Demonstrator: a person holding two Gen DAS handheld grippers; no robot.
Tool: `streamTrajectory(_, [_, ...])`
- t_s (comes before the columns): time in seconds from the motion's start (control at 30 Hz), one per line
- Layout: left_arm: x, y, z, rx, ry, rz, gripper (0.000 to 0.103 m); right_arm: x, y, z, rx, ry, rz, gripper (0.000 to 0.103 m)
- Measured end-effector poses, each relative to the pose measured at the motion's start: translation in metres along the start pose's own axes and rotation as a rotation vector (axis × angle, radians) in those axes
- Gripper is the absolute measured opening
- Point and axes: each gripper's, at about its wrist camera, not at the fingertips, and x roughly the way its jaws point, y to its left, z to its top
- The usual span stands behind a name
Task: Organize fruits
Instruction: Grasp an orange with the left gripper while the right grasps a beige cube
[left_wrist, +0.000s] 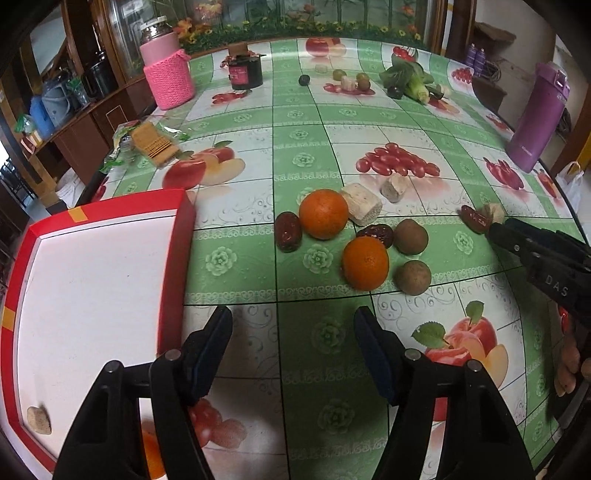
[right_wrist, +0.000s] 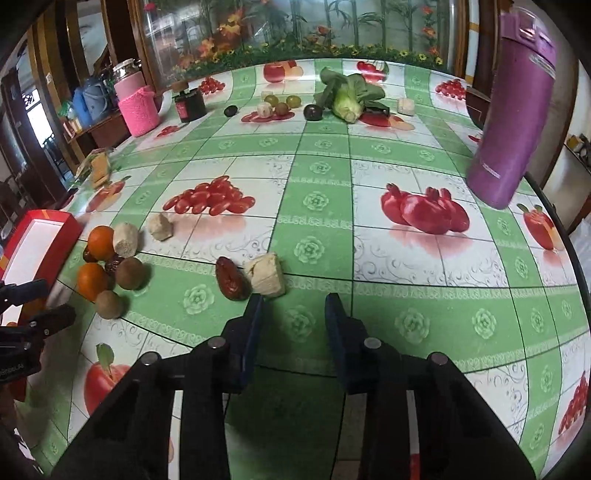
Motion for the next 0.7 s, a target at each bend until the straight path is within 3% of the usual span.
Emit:
streamTrajectory(0.23, [0.01, -0.005, 0.012, 0.007, 0.008, -0.019, 0.066, 0.01, 0.011, 0.008, -0.06, -0.004, -0.064, 0.036])
streamTrajectory(0.5, [0.014, -0.016, 0.017, 0.029, 0.021, -0.078, 0.066, 0.015, 0.017, 0.015, -0.097, -0.013, -0.052, 0.036])
streamTrajectory(0.53, [0.015, -0.017, 0.019, 0.03, 0.02, -0.079, 0.063, 0.016, 0.017, 0.016, -0.095, -0.009, -0.047, 0.03])
streamTrajectory(0.6, [0.017, -0.019, 0.023, 0.031, 0.018, -0.093, 0.053, 0.016, 0.016, 0.016, -0.088, -0.009, -0.041, 0.03])
streamTrajectory(0.7, [0.018, -0.023, 0.027, 0.039, 0.014, -0.113, 0.045, 0.013, 0.013, 0.016, -0.072, -0.006, -0.026, 0.03])
